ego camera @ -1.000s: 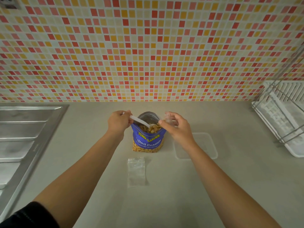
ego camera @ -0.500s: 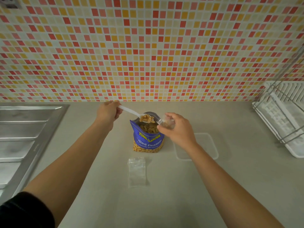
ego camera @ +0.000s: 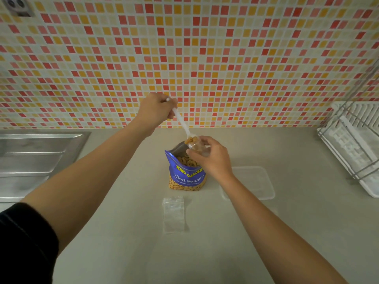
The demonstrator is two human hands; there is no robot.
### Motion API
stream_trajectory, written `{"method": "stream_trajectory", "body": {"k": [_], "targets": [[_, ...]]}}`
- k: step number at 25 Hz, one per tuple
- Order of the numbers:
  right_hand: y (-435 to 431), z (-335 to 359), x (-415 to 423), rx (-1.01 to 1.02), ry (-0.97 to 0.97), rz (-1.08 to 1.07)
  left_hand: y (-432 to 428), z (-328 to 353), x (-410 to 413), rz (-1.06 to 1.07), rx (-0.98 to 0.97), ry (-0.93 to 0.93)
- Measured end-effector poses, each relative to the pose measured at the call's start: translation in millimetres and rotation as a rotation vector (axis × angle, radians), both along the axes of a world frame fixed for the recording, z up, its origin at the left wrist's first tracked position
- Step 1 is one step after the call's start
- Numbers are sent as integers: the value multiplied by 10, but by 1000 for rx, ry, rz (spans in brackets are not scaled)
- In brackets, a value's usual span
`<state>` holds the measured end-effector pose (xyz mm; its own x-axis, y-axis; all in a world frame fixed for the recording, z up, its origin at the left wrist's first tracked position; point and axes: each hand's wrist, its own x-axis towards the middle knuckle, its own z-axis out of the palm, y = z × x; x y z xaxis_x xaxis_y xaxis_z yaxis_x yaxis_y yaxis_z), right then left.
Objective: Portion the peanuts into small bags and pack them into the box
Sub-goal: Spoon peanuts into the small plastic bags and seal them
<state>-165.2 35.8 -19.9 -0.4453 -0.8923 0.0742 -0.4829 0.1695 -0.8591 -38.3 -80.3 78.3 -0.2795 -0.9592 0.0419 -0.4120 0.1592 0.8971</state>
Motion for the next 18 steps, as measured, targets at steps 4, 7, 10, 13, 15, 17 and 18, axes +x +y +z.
{"method": "stream_trajectory", "body": {"k": [4,7,10,13,15,17,18], "targets": [[-2,6,89,-58,-60,-34,265,250,-68,-265,-243,-184],[1,28,115,-113,-85,-63,337,351,-43,-372,-240,-241],[12,43,135,-150,-80,-53,305,435,6,-324,-236,-204],[24,43,133,-145,-53,-38,280,518,58,-267,-267,-165],[33,42,119,-132,-49,-33,250,572,103,-199,-299,-102],[41,18,89,-133,-76,-57,179,607,171,-76,-328,7],[54,12,70,-140,-91,-76,132,584,207,-1,-344,45]]}}
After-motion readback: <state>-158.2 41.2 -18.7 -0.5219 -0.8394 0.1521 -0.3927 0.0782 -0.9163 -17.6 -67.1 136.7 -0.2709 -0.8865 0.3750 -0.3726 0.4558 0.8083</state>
